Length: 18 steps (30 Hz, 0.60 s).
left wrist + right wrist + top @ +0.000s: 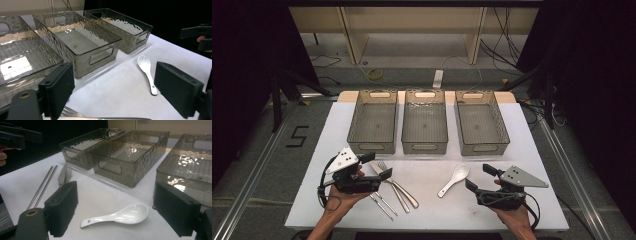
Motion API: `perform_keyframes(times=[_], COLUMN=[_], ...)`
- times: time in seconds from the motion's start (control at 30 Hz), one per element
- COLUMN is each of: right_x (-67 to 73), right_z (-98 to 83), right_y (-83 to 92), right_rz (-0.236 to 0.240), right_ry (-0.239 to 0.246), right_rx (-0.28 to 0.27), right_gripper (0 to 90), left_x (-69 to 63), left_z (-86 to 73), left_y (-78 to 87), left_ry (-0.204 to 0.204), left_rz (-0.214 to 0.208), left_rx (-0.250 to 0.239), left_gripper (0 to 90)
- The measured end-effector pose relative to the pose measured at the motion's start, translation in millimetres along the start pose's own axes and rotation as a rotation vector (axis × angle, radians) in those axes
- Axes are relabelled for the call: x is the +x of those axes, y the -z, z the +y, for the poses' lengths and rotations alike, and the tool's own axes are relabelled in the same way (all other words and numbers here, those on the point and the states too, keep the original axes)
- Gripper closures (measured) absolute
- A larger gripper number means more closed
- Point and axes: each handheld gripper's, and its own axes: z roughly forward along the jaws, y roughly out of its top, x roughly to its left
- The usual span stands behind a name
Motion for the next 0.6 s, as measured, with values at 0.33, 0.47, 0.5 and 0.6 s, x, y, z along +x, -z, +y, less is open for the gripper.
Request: perform_keyframes(times=[0.33,0.47,0.5,0.6], right_x=[-1.3,-1.6,-1.8,-2.1], right_z=[-0.9,-1.0,-1.2,-1.6], right_y=[-2.4,-2.9,-3.3,-4.6], right_rz=[0.006,0.010,0.013,0.013], right_ry=[-0.001,-0.001,0.000,0.005], right_rx=[0.012,0.014,0.018,0.028], right_gripper=[21.7,22.2,22.2,22.2], left_x=[4.2,6.2,6.2,7.7], left_z=[4.7,7.8,7.8,12.7], left_y=[1.9,-3.7,-3.7,-8.1], left_ry=[-0.018,-0.065,-0.065,-0.096], left_rz=[-0.037,-0.001,-0.001,-0.001], left_rx=[0.024,0.068,0.068,0.113], left_gripper=[16.1,16.4,16.4,16.4])
